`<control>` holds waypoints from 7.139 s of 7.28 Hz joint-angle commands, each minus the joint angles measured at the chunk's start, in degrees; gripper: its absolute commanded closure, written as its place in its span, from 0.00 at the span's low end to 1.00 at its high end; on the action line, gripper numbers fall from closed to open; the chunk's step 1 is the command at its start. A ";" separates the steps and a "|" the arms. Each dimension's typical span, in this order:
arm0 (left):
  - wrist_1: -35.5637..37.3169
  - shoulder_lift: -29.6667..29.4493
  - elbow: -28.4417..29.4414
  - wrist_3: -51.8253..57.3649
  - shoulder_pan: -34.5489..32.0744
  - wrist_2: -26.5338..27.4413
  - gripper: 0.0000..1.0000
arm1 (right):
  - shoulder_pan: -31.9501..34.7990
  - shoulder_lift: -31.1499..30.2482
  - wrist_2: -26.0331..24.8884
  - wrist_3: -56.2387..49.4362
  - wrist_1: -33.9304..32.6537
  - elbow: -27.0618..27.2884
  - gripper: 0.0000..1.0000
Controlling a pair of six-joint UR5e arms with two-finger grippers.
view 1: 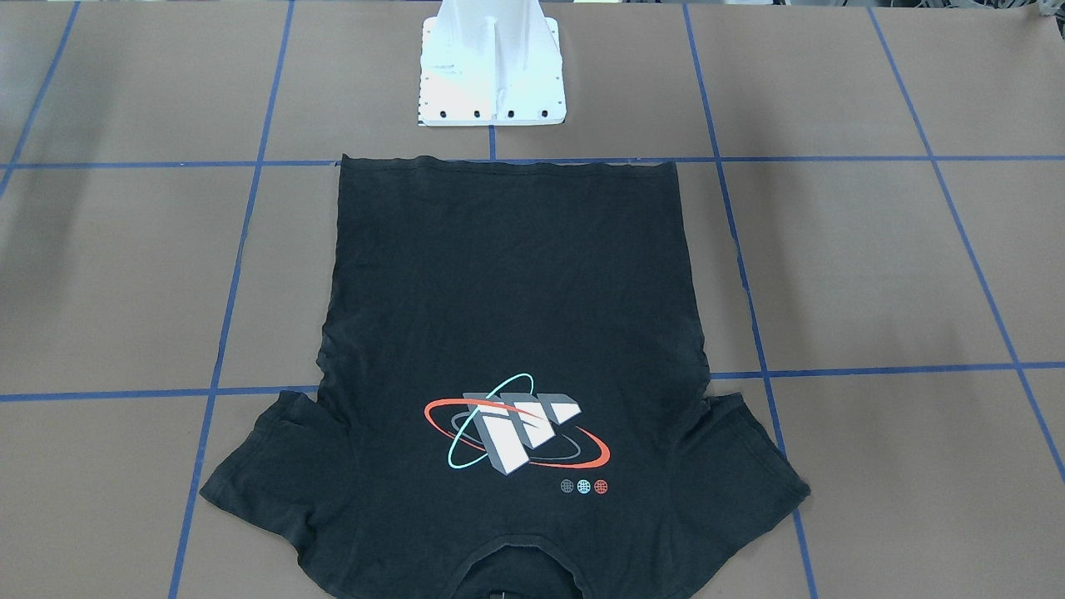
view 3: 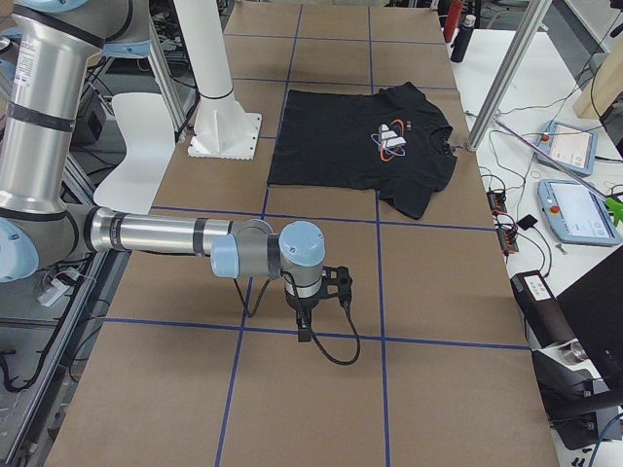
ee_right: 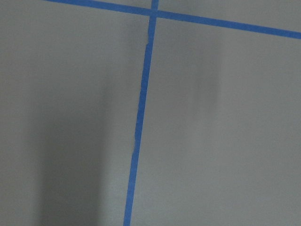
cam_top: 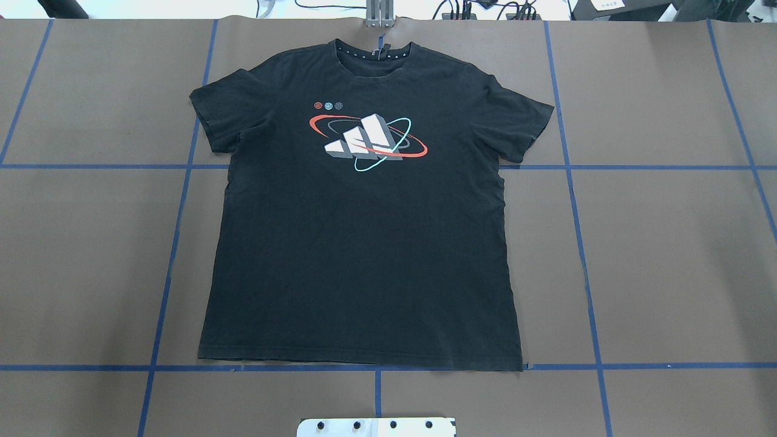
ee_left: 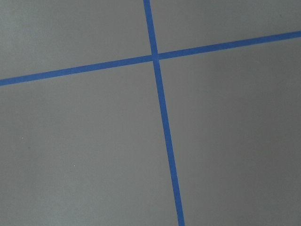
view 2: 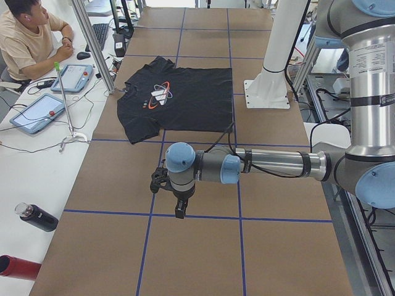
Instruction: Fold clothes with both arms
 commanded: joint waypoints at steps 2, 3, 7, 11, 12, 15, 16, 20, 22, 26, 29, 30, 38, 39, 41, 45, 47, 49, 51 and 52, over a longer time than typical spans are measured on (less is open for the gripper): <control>-0.13 -0.09 -0.43 0.09 0.09 0.00 0.00 | 0.00 0.09 0.00 0.00 0.00 0.00 0.00; -0.13 -0.18 -0.70 0.26 0.09 0.09 0.00 | 0.00 0.52 0.00 0.09 0.00 0.00 0.00; -12.83 -1.84 -1.14 -1.39 0.00 -0.09 0.00 | -0.09 7.53 0.09 0.61 0.17 0.62 0.00; -37.18 -11.39 5.42 -2.20 0.18 -0.09 0.00 | -5.78 23.33 -0.09 3.93 1.14 -2.62 0.02; -38.18 -16.04 9.54 -2.55 0.26 -0.17 0.00 | -9.72 28.51 -0.18 9.44 1.14 -4.64 0.02; -48.70 -18.10 13.54 -15.86 4.71 0.00 0.00 | -23.78 38.56 -10.33 37.35 13.90 -12.88 0.00; -50.47 -18.11 13.54 -17.04 6.75 1.22 0.00 | -26.60 40.67 -13.68 42.83 21.11 -18.05 0.00; -50.67 -18.02 13.54 -17.31 8.61 3.34 0.00 | -30.93 48.06 -18.10 49.30 38.98 -37.31 0.05; -50.58 -18.02 13.62 -17.31 8.61 3.34 0.00 | -32.51 49.04 -19.77 49.31 41.13 -40.60 0.13; -50.67 -18.10 14.15 -17.31 9.40 4.31 0.00 | -32.87 50.89 -20.21 49.39 43.42 -45.87 0.30; -50.67 -18.11 14.33 -17.31 9.49 4.31 0.00 | -33.05 51.50 -21.53 49.39 43.50 -47.28 0.51; -50.67 -18.11 14.33 -17.31 9.49 4.31 0.00 | -33.13 51.76 -21.53 49.39 43.50 -47.28 0.73; -50.67 -17.93 14.42 -17.31 9.49 4.22 0.00 | -36.54 52.88 -27.83 59.64 27.30 -29.90 1.00; -50.67 -17.93 14.42 -17.31 9.49 4.31 0.00 | -39.96 57.52 -33.87 65.16 21.85 -30.67 1.00; -50.67 -18.02 14.42 -17.31 9.58 4.31 0.00 | -43.67 67.01 -39.88 71.78 18.28 -39.75 1.00; -50.67 -18.02 14.42 -17.31 9.76 4.31 0.00 | -48.06 72.67 -46.39 75.83 18.37 -48.31 1.00; -50.67 -18.02 14.50 -17.31 9.76 4.31 0.00 | -48.95 74.00 -46.76 76.03 18.37 -50.44 1.00; -50.58 -18.11 14.59 -17.31 9.93 4.39 0.00 | -49.13 74.09 -47.89 76.37 18.37 -50.71 0.01; -50.58 -22.03 17.55 -20.36 10.72 4.40 0.00 | -46.25 74.53 -41.54 74.64 17.67 -48.10 0.00; -50.58 -26.15 20.36 -25.70 12.72 5.96 0.00 | -43.88 74.18 -36.18 71.75 12.18 -43.81 0.00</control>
